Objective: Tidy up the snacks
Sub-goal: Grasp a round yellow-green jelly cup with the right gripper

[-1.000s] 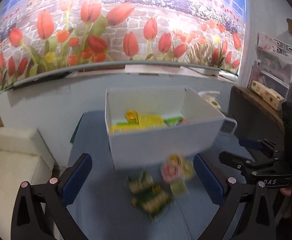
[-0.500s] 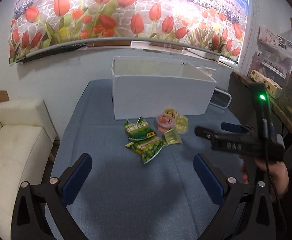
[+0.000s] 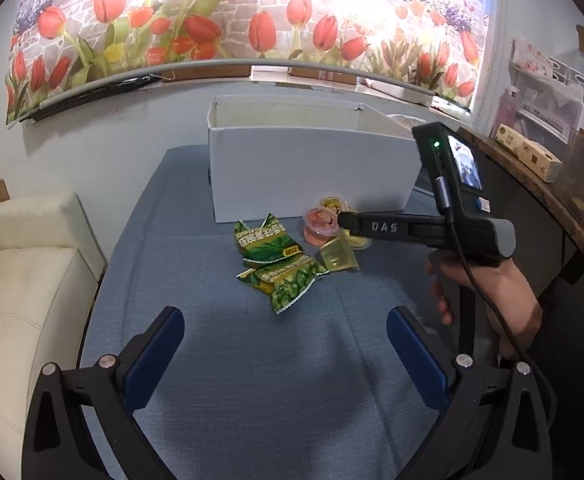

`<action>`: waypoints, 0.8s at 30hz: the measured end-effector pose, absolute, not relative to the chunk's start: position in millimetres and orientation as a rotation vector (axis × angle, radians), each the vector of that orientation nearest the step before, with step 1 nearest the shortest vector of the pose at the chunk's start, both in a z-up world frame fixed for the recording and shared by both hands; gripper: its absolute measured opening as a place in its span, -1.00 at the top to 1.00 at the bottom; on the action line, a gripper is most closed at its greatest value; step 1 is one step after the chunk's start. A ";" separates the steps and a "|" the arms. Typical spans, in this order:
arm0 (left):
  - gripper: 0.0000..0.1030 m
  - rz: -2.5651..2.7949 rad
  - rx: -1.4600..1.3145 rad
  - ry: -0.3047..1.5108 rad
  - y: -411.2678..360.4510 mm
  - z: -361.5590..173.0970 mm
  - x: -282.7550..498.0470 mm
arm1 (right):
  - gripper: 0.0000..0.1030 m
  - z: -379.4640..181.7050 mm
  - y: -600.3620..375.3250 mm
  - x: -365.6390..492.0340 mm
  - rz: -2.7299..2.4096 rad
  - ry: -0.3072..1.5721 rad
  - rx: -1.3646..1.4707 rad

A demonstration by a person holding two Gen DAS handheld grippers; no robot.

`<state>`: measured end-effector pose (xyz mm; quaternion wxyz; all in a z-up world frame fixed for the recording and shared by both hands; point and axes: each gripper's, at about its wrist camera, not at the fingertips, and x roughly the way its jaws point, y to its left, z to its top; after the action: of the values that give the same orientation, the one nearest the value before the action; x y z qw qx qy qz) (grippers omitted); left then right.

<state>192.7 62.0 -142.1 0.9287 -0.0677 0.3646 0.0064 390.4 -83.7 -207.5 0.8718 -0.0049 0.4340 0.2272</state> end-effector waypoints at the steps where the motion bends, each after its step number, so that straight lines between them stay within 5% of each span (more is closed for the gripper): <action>1: -1.00 0.016 -0.148 0.755 63.2 -144.5 195.1 | -0.75 -207.5 -82.9 391.2 0.481 0.909 -0.010; 5: -1.00 0.011 -0.167 0.760 65.4 -148.0 198.8 | -0.20 -207.8 -78.6 389.7 0.496 0.928 -0.027; 14: -1.00 0.005 -0.174 0.771 65.1 -153.3 201.7 | -0.14 -215.5 -66.0 387.4 0.495 0.918 -0.109; 16: -1.00 0.005 -0.175 0.770 64.9 -152.9 200.5 | -0.08 -214.6 -63.5 390.0 0.495 0.919 -0.102; 18: -1.00 0.004 -0.180 0.766 65.9 -152.3 199.6 | 0.23 -213.0 -64.7 386.2 0.505 0.915 -0.090; 24: -1.00 0.003 -0.176 0.765 63.8 -152.1 199.8 | 0.25 -201.7 -68.3 374.1 0.492 0.889 -0.096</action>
<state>199.8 63.8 -152.1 0.9240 -0.0857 0.3727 0.0016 374.1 -68.3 -201.7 0.8727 -0.0459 0.4253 0.2354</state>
